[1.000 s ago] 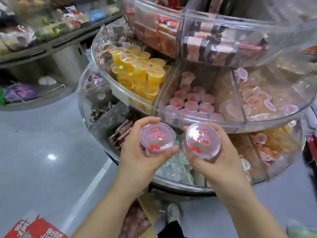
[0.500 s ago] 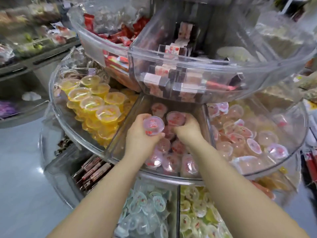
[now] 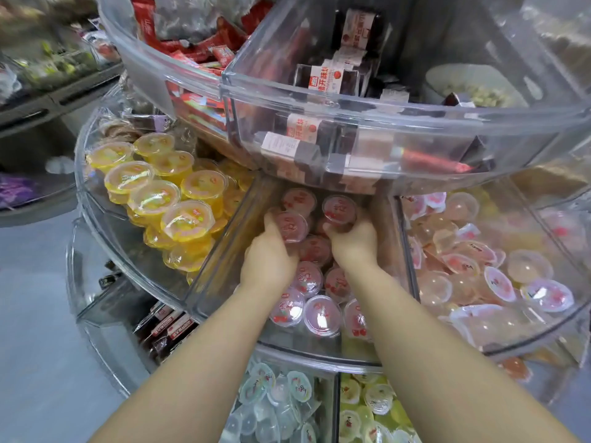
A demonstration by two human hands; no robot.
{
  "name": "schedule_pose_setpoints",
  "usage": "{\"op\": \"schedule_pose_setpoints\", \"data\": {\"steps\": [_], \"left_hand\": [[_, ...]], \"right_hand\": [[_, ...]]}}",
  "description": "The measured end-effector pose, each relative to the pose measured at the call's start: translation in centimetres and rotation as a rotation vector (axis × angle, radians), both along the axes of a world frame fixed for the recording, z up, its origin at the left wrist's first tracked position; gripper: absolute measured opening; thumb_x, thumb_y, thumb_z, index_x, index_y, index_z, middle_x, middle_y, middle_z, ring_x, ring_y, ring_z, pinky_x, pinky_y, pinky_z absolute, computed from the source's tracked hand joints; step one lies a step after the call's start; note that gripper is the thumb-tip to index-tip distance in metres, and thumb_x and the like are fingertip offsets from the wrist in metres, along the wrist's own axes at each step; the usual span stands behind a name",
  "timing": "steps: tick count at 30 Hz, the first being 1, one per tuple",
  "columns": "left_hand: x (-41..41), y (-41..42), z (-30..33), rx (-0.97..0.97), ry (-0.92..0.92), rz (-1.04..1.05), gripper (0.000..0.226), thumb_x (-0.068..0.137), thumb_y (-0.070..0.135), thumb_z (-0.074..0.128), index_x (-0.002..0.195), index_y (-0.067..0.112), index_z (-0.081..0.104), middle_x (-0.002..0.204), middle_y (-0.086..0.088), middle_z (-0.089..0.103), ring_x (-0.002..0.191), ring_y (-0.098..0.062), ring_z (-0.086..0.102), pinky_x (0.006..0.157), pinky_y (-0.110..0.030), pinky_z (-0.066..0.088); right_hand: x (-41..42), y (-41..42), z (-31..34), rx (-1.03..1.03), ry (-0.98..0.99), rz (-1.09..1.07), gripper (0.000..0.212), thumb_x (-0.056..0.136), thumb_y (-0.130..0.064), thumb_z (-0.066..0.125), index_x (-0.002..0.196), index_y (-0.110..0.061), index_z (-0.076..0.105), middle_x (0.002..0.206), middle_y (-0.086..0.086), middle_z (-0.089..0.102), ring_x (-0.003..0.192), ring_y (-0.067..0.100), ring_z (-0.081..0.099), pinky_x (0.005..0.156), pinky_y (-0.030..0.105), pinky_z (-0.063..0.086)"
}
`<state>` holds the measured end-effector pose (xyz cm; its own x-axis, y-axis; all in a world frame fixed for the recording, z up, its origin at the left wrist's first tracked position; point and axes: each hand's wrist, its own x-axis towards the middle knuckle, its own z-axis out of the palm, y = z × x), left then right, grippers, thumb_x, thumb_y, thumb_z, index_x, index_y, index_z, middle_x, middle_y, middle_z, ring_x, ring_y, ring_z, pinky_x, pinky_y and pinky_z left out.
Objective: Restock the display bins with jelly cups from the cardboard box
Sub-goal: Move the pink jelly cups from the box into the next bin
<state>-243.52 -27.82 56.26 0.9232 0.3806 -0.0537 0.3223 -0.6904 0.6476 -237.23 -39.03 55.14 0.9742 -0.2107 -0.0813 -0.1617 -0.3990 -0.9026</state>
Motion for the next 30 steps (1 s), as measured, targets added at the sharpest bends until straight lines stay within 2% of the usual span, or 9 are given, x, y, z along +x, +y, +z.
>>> {"op": "schedule_pose_setpoints", "data": {"steps": [5, 9, 12, 14, 17, 19, 22, 27, 30], "left_hand": [[0.2, 0.2, 0.5, 0.073, -0.041, -0.005, 0.059, 0.087, 0.012, 0.053, 0.14, 0.012, 0.026, 0.107, -0.02, 0.065, 0.098, -0.042, 0.061, 0.078, -0.043, 0.049], [0.1, 0.3, 0.6, 0.071, -0.047, -0.003, 0.065, 0.087, 0.017, 0.053, 0.144, 0.021, 0.021, 0.11, -0.019, 0.065, 0.099, -0.042, 0.06, 0.079, -0.044, 0.049], [-0.7, 0.5, 0.7, 0.189, -0.116, -0.006, 0.075, 0.086, 0.022, 0.057, 0.146, 0.02, 0.014, 0.101, -0.016, 0.067, 0.09, -0.04, 0.063, 0.067, -0.038, 0.048], [-1.0, 0.5, 1.0, 0.32, -0.16, -0.018, 0.074, 0.086, 0.027, 0.058, 0.145, 0.015, 0.016, 0.095, -0.015, 0.068, 0.085, -0.039, 0.065, 0.06, -0.035, 0.042], [-0.9, 0.6, 1.1, 0.402, -0.137, -0.064, 0.058, 0.089, 0.03, 0.055, 0.139, 0.013, 0.03, 0.093, -0.015, 0.069, 0.082, -0.038, 0.066, 0.058, -0.035, 0.045], [-0.8, 0.7, 1.0, 0.438, -0.121, -0.098, 0.043, 0.092, 0.021, 0.05, 0.132, 0.016, 0.036, 0.091, -0.014, 0.069, 0.08, -0.037, 0.066, 0.055, -0.034, 0.04], [-0.6, 0.7, 0.7, 0.482, -0.124, -0.101, 0.04, 0.091, 0.009, 0.048, 0.129, 0.015, 0.038, 0.089, -0.013, 0.069, 0.077, -0.035, 0.066, 0.053, -0.033, 0.036], [-1.5, 0.8, 1.4, 0.289, -0.185, -0.104, 0.054, 0.09, 0.027, 0.054, 0.137, 0.016, 0.029, 0.094, -0.011, 0.069, 0.082, -0.035, 0.066, 0.062, -0.037, 0.049], [-3.5, 1.7, 2.9, 0.075, -0.22, -0.101, 0.049, 0.085, 0.031, 0.062, 0.127, 0.019, 0.039, 0.075, 0.004, 0.065, 0.075, -0.021, 0.065, 0.06, -0.032, 0.048]], "right_hand": [[-0.1, 0.1, 0.1, -0.044, 0.008, 0.021, 0.032, 0.079, -0.015, 0.068, 0.109, -0.011, 0.058, 0.105, 0.012, 0.068, 0.098, 0.03, 0.062, 0.082, 0.033, 0.05], [-0.2, 0.1, 0.1, -0.001, 0.023, 0.039, 0.035, 0.077, -0.016, 0.07, 0.11, -0.011, 0.057, 0.106, 0.01, 0.067, 0.099, 0.028, 0.062, 0.084, 0.033, 0.05], [-0.6, 0.1, -0.2, 0.037, 0.034, 0.053, 0.042, 0.075, -0.019, 0.072, 0.113, -0.013, 0.055, 0.109, 0.008, 0.066, 0.101, 0.026, 0.061, 0.087, 0.035, 0.05], [-0.6, 0.1, -0.2, 0.043, 0.021, 0.046, 0.044, 0.076, -0.021, 0.072, 0.115, -0.012, 0.053, 0.11, 0.008, 0.065, 0.101, 0.025, 0.06, 0.087, 0.035, 0.05], [-0.3, 0.1, -0.1, 0.072, 0.006, 0.023, 0.035, 0.08, -0.019, 0.069, 0.111, -0.011, 0.054, 0.107, 0.008, 0.065, 0.1, 0.025, 0.06, 0.08, 0.029, 0.044], [-0.2, 0.2, -0.1, 0.093, 0.012, 0.033, 0.033, 0.083, -0.016, 0.067, 0.112, -0.012, 0.054, 0.106, 0.006, 0.064, 0.099, 0.023, 0.059, 0.078, 0.026, 0.041], [-0.2, 0.2, -0.1, 0.085, 0.012, 0.053, 0.034, 0.084, -0.015, 0.065, 0.117, -0.014, 0.054, 0.109, 0.006, 0.064, 0.1, 0.022, 0.059, 0.082, 0.027, 0.042], [-1.2, -0.2, 1.0, 0.066, 0.048, 0.085, 0.038, 0.082, -0.014, 0.065, 0.118, -0.011, 0.052, 0.108, 0.006, 0.064, 0.1, 0.022, 0.06, 0.081, 0.028, 0.045], [-3.3, -0.6, 3.1, 0.136, 0.091, 0.122, 0.051, 0.084, -0.007, 0.062, 0.131, -0.011, 0.043, 0.104, -0.008, 0.051, 0.094, 0.009, 0.052, 0.082, 0.023, 0.039]]}}
